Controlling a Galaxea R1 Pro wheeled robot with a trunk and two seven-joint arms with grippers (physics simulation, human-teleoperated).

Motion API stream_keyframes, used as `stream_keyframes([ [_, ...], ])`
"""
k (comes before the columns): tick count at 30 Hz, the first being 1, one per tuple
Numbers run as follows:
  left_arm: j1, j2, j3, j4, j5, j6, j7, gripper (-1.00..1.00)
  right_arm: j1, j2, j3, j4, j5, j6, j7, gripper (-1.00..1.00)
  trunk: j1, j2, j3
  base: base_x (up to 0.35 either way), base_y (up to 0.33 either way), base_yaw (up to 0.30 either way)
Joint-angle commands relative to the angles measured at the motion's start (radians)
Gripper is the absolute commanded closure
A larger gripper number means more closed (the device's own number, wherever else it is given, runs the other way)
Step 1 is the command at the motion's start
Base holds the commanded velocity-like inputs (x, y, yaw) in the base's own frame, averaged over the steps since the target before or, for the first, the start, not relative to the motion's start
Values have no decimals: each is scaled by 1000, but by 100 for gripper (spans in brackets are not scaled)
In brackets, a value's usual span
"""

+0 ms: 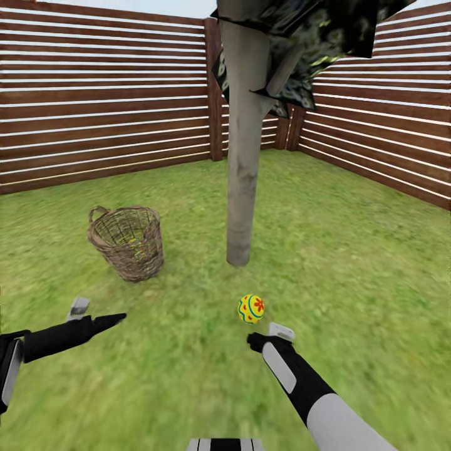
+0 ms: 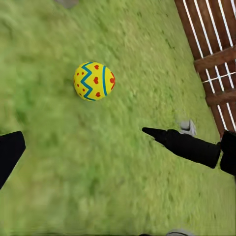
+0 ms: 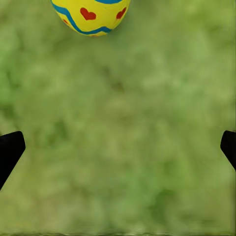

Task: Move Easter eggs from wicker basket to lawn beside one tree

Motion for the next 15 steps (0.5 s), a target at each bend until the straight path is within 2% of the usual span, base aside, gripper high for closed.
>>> stream_keyframes([
  [1,-1,0,1,0,-3,11,35,-100,-3,3,3,-2,-6,8,-13,-100,-1,0,3,-69,0,0],
  [7,-3,0,2,-1,-3,11,251,-100,-4,9,4,-3,-1,17,-20,-100,-3,1,26,-19,0,0],
  [12,-3,-2,2,-1,0,6,472,-100,-5,16,5,-3,1,18,-22,-100,-6,3,46,-1,0,0],
  [15,-4,-3,1,-2,1,5,556,-100,-11,23,5,-2,0,33,-30,-100,-7,3,57,0,0,0],
])
